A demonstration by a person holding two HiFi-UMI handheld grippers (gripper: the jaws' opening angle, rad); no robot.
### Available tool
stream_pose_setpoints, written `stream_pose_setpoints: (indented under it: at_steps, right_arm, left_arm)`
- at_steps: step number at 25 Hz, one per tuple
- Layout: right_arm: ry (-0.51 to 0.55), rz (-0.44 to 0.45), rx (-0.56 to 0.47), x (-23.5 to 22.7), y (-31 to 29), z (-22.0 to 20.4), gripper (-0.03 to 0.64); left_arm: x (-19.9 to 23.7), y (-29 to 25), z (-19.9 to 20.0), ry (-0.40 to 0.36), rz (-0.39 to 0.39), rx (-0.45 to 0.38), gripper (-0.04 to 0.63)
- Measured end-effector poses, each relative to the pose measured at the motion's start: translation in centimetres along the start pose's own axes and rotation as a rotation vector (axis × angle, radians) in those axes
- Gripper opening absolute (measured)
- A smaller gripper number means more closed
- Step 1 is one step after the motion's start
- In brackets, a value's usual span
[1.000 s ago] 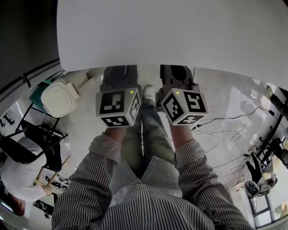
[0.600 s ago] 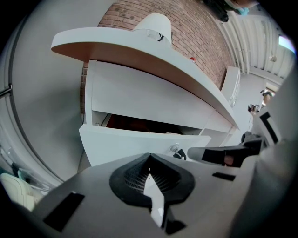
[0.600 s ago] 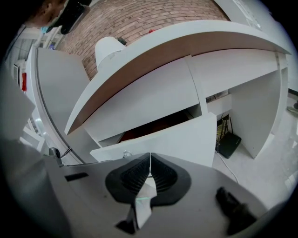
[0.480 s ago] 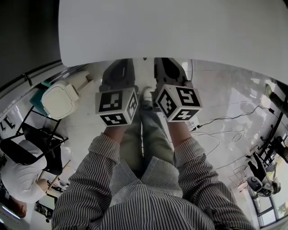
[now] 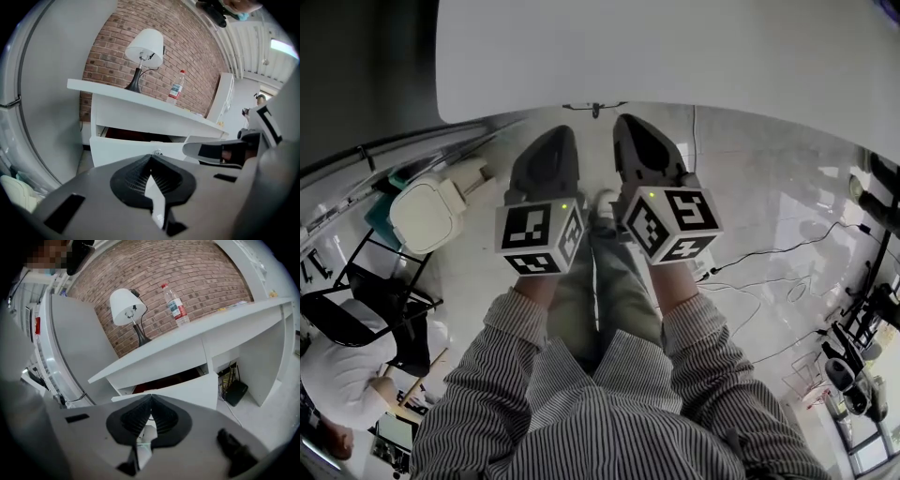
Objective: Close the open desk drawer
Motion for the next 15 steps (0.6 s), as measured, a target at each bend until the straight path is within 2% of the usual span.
stream_pose_setpoints:
  at_steps: [15]
  right_arm:
    - [0.086, 0.005, -0.118, 4.3, 9.7, 3.5, 0.015]
  left_arm:
    - [-5.4, 9.1, 3.6, -0.059, -0.061, -0.119, 0.012]
Point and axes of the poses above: the fingertips, and each gripper's own axes: y backward along the fingers, x to its left, z out of its top, the point moved 10 cm from there along y, backward along the fingers, and after that the axes turned 10 degrees about x, right-handed, at the moved point
